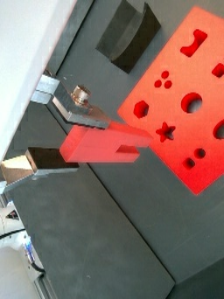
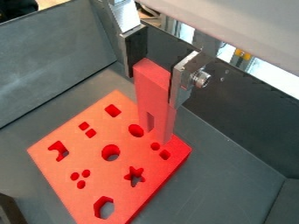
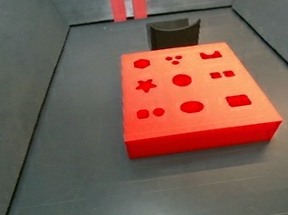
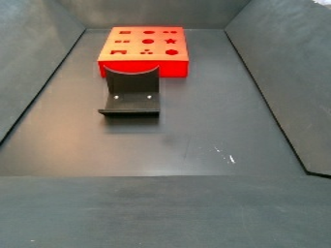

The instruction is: Insert the double-square object.

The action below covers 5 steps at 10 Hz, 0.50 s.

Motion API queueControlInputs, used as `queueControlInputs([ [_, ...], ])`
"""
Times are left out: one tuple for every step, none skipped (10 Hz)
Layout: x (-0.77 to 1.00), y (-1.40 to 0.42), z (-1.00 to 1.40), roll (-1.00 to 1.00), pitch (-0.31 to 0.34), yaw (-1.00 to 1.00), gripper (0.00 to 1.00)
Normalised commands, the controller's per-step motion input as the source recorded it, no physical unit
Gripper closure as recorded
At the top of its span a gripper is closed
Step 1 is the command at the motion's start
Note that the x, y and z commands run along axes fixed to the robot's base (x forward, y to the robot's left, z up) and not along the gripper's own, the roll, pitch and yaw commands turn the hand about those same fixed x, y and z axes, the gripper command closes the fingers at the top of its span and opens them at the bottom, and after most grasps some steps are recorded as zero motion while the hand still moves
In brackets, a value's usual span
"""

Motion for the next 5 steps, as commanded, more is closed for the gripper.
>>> queueControlInputs([
  [0.10,0.05,-0.61,0.14,-0.076,0.02,1.00],
  [0.11,0.06,-0.73,0.15,-0.074,0.00,1.00],
  [-0.07,0.00,-0.49,0.18,-0.084,0.00,1.00],
  [-0.09,0.00,-0.34,0.18,-0.031,0.00,1.00],
  [0.16,0.00,-0.44,0.18,-0.024,0.00,1.00],
])
